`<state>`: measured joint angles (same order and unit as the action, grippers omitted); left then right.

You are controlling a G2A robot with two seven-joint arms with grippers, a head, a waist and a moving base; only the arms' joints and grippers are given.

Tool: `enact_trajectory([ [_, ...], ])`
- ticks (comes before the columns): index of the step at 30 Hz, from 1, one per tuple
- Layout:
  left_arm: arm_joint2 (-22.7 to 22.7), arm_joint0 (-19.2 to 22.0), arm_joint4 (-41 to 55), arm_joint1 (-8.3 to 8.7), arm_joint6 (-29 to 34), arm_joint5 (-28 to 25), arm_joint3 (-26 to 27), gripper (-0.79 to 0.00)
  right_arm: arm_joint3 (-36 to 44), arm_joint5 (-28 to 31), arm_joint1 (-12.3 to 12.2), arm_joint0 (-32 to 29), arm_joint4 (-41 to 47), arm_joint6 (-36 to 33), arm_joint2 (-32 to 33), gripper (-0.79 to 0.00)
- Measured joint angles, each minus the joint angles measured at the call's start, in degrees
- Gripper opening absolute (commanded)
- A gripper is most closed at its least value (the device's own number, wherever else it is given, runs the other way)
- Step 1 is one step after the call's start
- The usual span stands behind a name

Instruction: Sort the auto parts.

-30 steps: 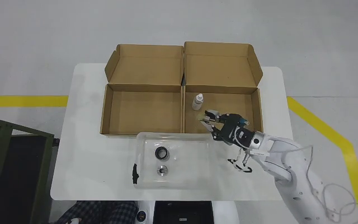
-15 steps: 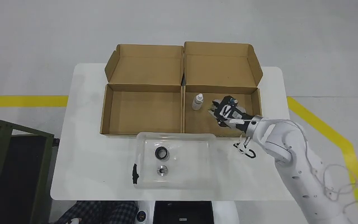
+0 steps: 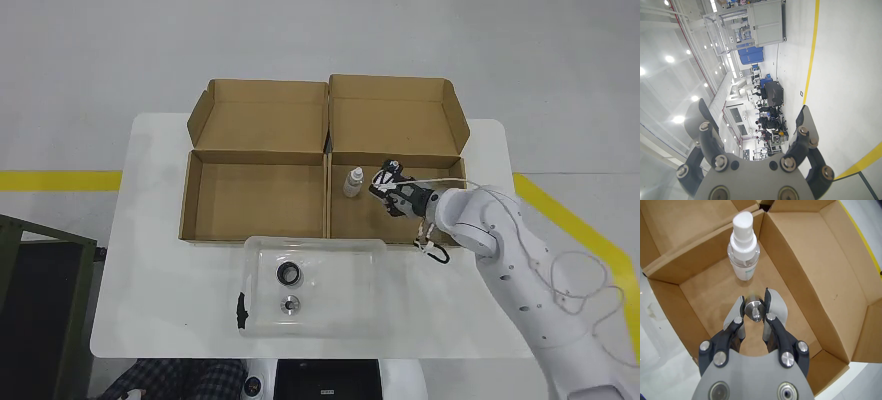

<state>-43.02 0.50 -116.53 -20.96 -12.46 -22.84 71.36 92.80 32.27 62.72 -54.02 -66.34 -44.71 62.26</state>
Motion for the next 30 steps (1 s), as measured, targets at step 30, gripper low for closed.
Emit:
enact_trajectory([
  [30,0.00,0.00,0.00,0.00,0.00,0.00,0.00,0.000,-7.45,-2.79,2.29,5.93,-0.33,-2.19,-7.50,-0.474],
])
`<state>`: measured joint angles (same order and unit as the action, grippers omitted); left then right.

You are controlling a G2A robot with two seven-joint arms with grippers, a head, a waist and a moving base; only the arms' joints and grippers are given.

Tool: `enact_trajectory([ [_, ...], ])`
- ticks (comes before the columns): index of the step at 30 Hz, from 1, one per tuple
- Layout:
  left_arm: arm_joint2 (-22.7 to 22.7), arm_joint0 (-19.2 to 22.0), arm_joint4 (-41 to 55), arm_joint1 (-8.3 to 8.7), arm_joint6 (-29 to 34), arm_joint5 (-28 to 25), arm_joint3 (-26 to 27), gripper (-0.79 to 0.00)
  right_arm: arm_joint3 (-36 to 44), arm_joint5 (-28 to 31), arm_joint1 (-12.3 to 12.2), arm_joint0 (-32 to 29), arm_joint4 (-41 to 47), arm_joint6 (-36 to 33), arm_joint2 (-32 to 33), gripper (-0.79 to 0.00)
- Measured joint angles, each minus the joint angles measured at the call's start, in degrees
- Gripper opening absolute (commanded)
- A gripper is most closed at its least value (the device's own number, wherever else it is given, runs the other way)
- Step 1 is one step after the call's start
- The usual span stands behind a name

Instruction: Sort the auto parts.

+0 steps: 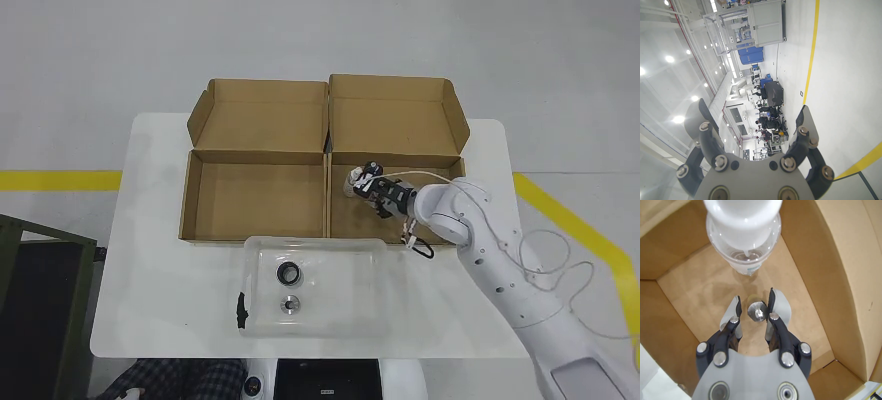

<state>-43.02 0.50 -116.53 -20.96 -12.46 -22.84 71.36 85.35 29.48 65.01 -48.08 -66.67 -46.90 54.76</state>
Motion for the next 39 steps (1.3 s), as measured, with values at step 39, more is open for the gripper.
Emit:
enact_trajectory([
  [39,0.00,0.00,0.00,0.00,0.00,0.00,0.00,0.000,31.54,7.50,-3.15,-20.61,-4.25,13.62,3.93,-0.422],
])
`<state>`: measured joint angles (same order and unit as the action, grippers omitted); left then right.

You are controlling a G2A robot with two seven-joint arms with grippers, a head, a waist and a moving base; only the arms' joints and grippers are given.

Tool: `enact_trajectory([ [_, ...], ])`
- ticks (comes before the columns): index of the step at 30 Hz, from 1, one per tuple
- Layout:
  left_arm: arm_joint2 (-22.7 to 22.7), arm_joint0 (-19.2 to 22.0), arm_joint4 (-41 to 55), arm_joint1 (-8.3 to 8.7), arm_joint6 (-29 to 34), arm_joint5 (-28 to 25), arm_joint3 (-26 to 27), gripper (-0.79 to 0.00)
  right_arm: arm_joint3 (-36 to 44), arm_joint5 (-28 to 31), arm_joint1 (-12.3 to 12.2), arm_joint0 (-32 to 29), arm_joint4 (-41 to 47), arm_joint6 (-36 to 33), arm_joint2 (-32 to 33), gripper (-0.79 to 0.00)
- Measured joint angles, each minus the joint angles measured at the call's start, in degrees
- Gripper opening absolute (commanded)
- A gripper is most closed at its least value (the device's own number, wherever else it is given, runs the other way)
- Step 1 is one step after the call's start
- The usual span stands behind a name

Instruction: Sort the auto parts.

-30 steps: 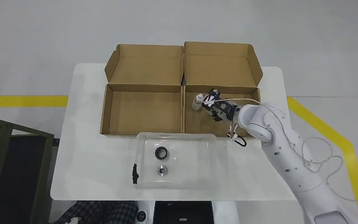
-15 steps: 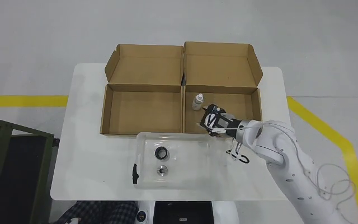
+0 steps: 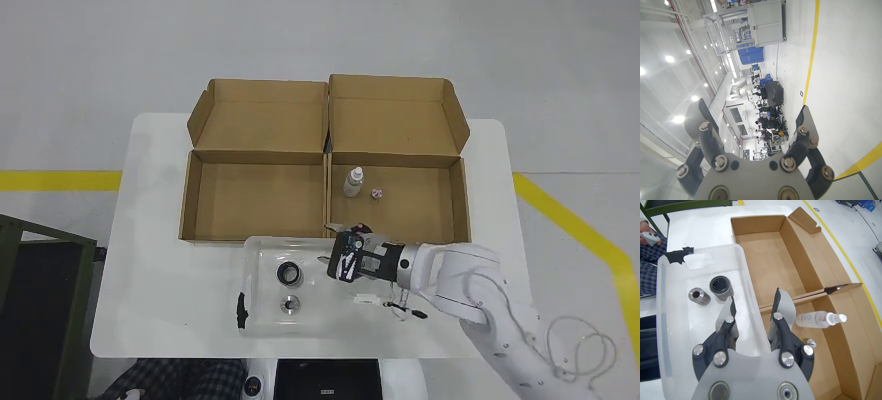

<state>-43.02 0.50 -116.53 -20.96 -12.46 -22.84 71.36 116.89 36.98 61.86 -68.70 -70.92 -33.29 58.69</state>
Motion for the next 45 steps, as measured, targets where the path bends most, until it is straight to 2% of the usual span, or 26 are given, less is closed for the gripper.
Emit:
enact_trajectory([
  [9,0.00,0.00,0.00,0.00,0.00,0.00,0.00,0.000,-0.75,0.93,0.73,0.56,-5.16,2.97,-5.88,-0.434],
  [13,0.00,0.00,0.00,0.00,0.00,0.00,0.00,0.000,-1.89,-0.03,1.12,0.84,-7.00,3.69,-7.91,-0.413],
  [15,0.00,0.00,0.00,0.00,0.00,0.00,0.00,0.000,-2.84,-0.58,1.39,1.14,-7.81,4.21,-9.04,-0.394],
  [21,0.00,0.00,0.00,0.00,0.00,0.00,0.00,0.000,-7.37,-2.03,2.43,3.10,-9.51,5.79,-12.37,-0.413],
  [38,0.00,0.00,0.00,0.00,0.00,0.00,0.00,0.000,-16.96,-3.43,5.50,8.27,-8.74,7.79,-18.67,-0.391],
  [41,0.00,0.00,0.00,0.00,0.00,0.00,0.00,0.000,-18.51,-3.40,6.03,9.11,-8.29,8.10,-19.45,-0.351],
  [45,0.00,0.00,0.00,0.00,0.00,0.00,0.00,0.000,-20.63,-3.35,6.75,10.14,-7.59,8.85,-20.44,-0.246],
])
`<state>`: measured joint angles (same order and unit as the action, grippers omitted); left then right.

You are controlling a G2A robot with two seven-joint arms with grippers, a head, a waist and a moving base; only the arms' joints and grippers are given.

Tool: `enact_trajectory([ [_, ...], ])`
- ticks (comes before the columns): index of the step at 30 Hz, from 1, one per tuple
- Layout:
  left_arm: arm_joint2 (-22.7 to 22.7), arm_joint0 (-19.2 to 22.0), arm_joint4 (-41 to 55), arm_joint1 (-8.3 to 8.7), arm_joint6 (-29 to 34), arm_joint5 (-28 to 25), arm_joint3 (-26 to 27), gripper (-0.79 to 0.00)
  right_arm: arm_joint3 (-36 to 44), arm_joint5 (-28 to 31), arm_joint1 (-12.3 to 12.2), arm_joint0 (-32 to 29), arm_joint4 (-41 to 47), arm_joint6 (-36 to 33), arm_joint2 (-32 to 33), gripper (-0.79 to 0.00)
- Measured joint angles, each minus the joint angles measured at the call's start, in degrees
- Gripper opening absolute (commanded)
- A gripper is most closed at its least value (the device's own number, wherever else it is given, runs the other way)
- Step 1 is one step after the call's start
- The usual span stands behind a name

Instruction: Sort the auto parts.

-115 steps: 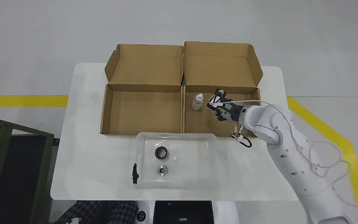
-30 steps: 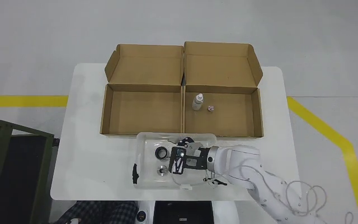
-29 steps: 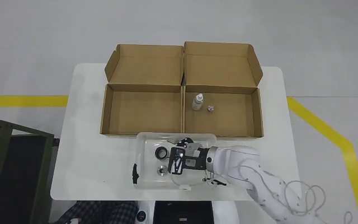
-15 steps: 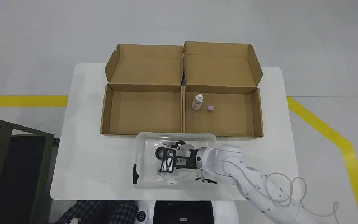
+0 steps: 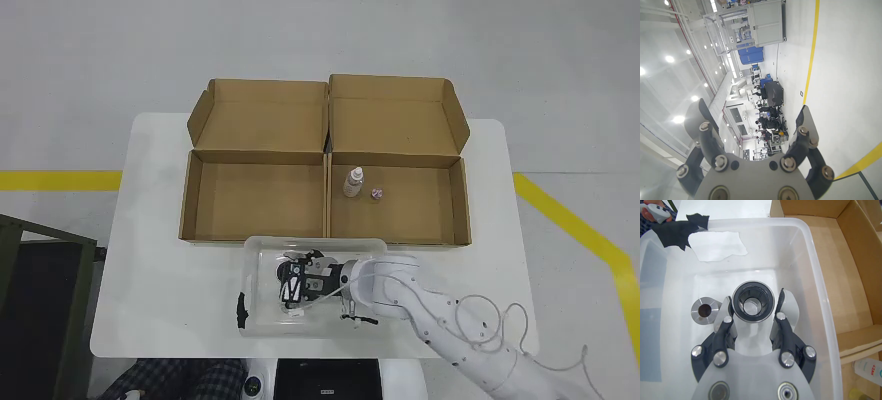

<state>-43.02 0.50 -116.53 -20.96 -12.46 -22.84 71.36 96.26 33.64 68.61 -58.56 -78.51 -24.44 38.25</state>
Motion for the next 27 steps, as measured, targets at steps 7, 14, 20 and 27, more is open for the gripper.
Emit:
enact_trajectory([
  [7,0.00,0.00,0.00,0.00,0.00,0.00,0.00,0.000,-3.15,0.65,1.08,1.60,1.38,1.10,-1.09,-0.219],
  [14,0.00,0.00,0.00,0.00,0.00,0.00,0.00,0.000,-4.89,1.80,1.72,2.32,2.84,2.47,-1.24,-0.465],
  [20,0.00,0.00,0.00,0.00,0.00,0.00,0.00,0.000,-5.77,2.87,2.02,2.50,3.41,3.63,-1.07,-0.720],
  [27,0.00,0.00,0.00,0.00,0.00,0.00,0.00,0.000,-5.92,3.79,2.15,2.10,3.71,5.71,-0.51,-0.785],
])
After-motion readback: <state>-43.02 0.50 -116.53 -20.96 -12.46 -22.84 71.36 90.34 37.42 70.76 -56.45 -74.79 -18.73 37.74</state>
